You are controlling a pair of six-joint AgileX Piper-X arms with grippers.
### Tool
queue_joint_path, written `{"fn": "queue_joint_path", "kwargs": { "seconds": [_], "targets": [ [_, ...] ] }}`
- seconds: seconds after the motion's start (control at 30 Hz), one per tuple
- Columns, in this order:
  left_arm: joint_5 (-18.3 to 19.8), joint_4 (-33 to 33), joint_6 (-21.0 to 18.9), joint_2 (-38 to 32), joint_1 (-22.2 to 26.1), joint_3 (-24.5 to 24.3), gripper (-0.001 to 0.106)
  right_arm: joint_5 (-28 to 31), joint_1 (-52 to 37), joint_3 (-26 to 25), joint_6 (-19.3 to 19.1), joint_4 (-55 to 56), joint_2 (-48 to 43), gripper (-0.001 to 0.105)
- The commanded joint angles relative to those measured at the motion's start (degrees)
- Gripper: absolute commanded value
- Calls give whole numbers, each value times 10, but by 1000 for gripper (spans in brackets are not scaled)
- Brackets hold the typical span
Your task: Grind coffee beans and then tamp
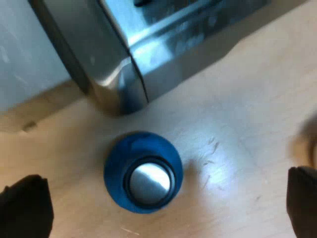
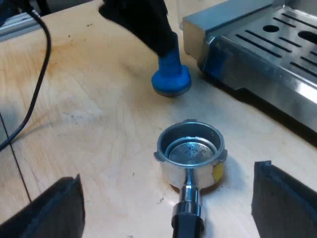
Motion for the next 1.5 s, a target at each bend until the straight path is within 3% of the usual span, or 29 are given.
{"fn": "queue_joint_path", "kwargs": {
  "seconds": [0.03,0.1,0.23,0.47,0.63,0.7,0.9,1.07,1.17,1.2,1.5],
  "targets": [
    [-2,19,-6,-51,0,-5,98,0,1,-5,25,-5,-4,70],
    [-2,37,-10,-99,0,-5,98,0,1,-18,43,3,-4,70],
    [-2,65,-10,-169,0,-7,98,-4,1,-62,44,71,-4,70],
    [-2,103,-10,-276,0,-53,98,-8,1,-205,45,295,-4,70],
    [-2,105,-8,-295,0,-103,98,8,-1,-303,40,390,-4,70],
    [-2,97,-6,-295,0,-123,98,61,-2,-334,19,415,-4,70],
    [-2,83,-8,-293,0,-150,98,76,-47,-377,11,461,-4,70],
    [-3,82,-10,-291,0,-172,98,33,-116,-408,17,506,-4,70],
    [-32,85,-10,-285,0,-203,98,13,-158,-423,25,525,-4,70],
    [-54,94,-18,-269,2,-234,98,-28,-273,-458,25,569,-4,70],
    [-62,146,-23,-241,75,-260,98,-144,-484,-476,24,641,-4,70]
  ]
}}
